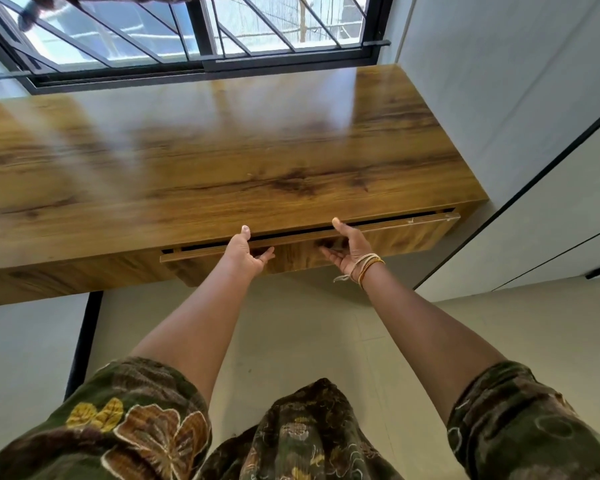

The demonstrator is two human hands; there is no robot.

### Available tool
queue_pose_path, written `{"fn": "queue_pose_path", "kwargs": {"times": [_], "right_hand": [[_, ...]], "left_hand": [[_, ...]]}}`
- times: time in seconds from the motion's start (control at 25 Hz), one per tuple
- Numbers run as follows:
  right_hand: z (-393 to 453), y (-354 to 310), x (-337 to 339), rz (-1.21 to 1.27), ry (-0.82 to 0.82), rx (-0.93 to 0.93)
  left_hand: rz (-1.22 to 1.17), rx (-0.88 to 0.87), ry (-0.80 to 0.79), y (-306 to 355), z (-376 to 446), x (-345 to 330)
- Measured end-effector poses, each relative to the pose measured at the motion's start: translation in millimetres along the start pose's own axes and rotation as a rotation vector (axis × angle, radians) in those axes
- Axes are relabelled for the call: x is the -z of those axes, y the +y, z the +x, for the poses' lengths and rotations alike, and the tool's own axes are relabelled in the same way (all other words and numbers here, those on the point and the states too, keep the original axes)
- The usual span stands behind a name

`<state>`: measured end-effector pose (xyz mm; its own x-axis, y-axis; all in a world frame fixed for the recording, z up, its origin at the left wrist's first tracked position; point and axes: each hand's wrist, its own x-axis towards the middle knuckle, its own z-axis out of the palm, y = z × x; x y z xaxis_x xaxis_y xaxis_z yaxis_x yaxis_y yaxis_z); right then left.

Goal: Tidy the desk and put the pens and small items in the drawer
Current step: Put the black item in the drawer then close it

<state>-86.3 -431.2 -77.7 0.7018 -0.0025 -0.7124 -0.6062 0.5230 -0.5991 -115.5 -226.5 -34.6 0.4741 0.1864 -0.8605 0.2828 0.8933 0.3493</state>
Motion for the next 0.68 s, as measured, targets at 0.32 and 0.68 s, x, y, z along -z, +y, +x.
{"fn": "queue_pose_path", "kwargs": {"times": [0.32, 0.68], "right_hand": [[23, -13, -18, -0.027, 0.06, 0.055], [18, -14, -17, -0.085, 0.041, 0.067]], "left_hand": [[-0.069, 0.003, -0.142, 9, 15, -1], [0.107, -0.061, -0.145, 7, 7, 5]]}}
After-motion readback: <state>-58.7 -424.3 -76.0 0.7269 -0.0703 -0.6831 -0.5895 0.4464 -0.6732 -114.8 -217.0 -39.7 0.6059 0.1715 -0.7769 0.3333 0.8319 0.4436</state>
